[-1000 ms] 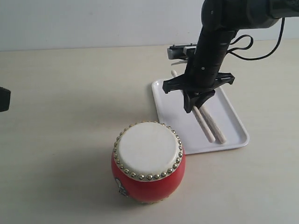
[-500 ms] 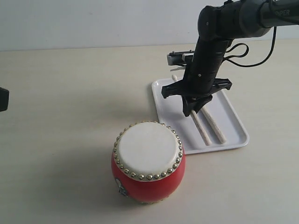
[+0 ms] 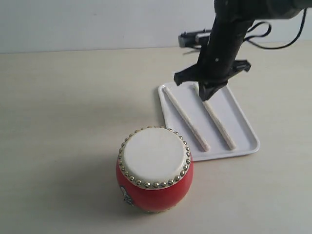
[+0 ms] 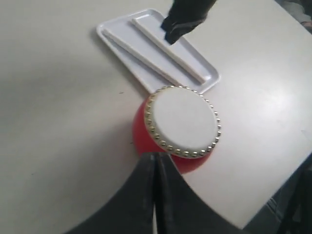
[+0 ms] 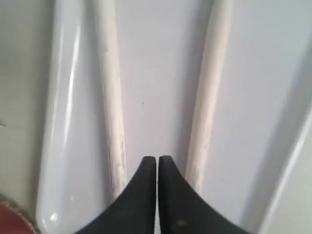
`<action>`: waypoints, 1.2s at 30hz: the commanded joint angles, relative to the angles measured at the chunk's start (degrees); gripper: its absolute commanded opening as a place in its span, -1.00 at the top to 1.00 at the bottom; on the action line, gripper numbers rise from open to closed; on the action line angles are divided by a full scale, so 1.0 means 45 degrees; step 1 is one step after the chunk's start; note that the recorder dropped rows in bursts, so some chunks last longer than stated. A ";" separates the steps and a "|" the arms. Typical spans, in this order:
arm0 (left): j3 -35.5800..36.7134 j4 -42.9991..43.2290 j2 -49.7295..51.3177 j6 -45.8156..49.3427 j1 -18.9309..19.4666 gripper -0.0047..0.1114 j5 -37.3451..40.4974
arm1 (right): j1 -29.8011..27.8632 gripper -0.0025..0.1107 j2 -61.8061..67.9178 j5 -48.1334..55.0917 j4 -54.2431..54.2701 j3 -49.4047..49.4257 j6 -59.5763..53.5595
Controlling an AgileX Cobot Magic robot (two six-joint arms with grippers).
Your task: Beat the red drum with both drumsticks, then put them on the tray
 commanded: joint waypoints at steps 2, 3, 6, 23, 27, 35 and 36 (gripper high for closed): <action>0.0539 0.4836 -0.2563 -0.3820 0.0068 0.92 -0.1244 | 0.0014 0.96 -0.5396 -0.1824 -0.0249 0.2910 -0.0440; 0.1014 0.6067 -0.3845 -0.5196 0.0068 0.92 -0.1737 | 0.0014 0.96 -0.7314 -0.2826 0.0303 0.4753 -0.0440; 0.2267 0.7287 -0.6278 -0.5971 0.0068 0.92 -0.3165 | 0.0014 0.96 -1.1303 -0.5348 0.0415 0.8142 -0.0488; 0.4042 0.8272 -0.8890 -0.5923 0.0068 0.92 -0.4063 | 0.0014 0.96 -1.7149 -0.7178 0.0358 1.1900 -0.0461; 0.4042 0.8272 -0.8890 -0.5923 0.0068 0.92 -0.4063 | 0.0014 0.96 -1.7234 -0.7201 0.0358 1.1900 -0.0461; 0.4042 0.8272 -0.8890 -0.5923 0.0068 0.92 -0.4063 | 0.0014 0.96 -1.7234 -0.7201 0.0358 1.1900 -0.0461; 0.4042 0.8272 -0.8890 -0.5923 0.0068 0.92 -0.4063 | 0.0014 0.96 -1.7234 -0.7201 0.0358 1.1900 -0.0461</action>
